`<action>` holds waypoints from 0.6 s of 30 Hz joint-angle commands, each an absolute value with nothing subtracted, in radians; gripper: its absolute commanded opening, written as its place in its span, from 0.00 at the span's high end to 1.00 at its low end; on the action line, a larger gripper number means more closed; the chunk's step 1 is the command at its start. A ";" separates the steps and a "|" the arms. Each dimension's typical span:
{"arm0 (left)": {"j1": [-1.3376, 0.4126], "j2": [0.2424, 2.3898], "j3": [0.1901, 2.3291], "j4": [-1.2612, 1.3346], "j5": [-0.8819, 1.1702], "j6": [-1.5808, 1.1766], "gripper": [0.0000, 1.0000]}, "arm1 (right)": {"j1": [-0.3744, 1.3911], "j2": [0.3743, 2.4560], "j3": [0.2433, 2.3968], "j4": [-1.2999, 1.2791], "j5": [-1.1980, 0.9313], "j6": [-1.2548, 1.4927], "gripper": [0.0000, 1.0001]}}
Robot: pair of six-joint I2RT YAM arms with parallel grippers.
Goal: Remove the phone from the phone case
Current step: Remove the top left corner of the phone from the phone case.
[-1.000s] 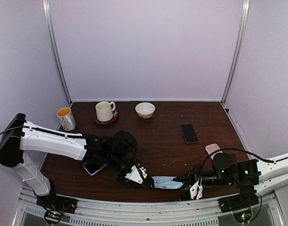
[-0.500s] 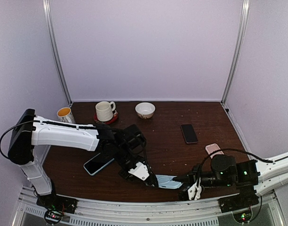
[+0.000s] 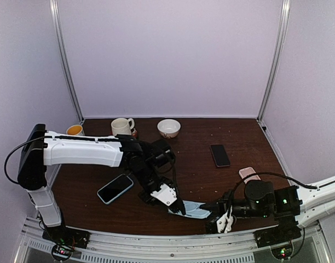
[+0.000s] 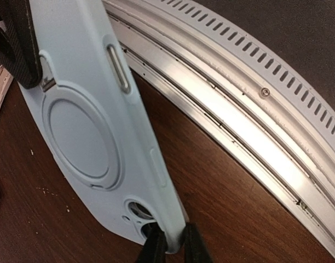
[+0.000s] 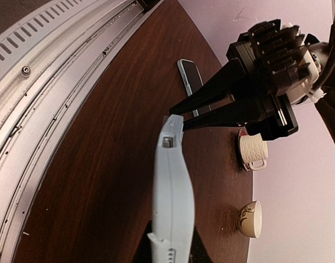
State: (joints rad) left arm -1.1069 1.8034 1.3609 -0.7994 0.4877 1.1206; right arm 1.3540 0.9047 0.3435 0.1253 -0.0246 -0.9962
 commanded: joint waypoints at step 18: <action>-1.068 1.840 1.563 -0.854 0.471 1.199 0.99 | 1.417 0.944 0.354 0.121 -0.100 -0.992 1.00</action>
